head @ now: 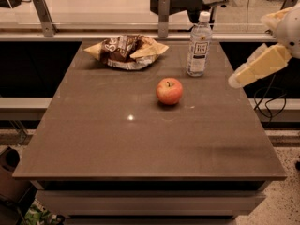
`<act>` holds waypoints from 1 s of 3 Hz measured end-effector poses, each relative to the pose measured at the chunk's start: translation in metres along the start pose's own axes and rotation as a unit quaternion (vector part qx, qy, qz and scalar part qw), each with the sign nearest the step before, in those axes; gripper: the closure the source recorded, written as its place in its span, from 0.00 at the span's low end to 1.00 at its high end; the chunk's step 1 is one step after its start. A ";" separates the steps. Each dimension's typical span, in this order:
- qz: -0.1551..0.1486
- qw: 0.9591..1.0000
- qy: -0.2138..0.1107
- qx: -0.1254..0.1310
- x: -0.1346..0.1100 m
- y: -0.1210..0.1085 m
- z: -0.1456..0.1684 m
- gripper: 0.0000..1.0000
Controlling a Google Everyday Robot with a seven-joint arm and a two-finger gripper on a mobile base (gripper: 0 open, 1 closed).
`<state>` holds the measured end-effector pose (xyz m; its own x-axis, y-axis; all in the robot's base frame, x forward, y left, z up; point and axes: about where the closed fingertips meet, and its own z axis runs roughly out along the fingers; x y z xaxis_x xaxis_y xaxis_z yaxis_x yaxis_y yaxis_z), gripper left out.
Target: Pick blue plastic bottle
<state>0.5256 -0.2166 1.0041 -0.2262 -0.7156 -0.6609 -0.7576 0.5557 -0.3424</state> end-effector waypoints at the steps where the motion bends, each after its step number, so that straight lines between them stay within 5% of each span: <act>1: 0.020 0.999 -0.033 -0.012 -0.003 0.001 0.022 0.00; 3: 0.048 0.996 -0.079 -0.001 0.003 -0.038 0.051 0.00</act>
Offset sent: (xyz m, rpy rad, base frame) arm 0.0581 0.0061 -0.0314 0.2077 -0.0371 -0.0196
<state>0.5853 -0.2183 0.9811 -0.1978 -0.5838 -0.7874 -0.7390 0.6166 -0.2715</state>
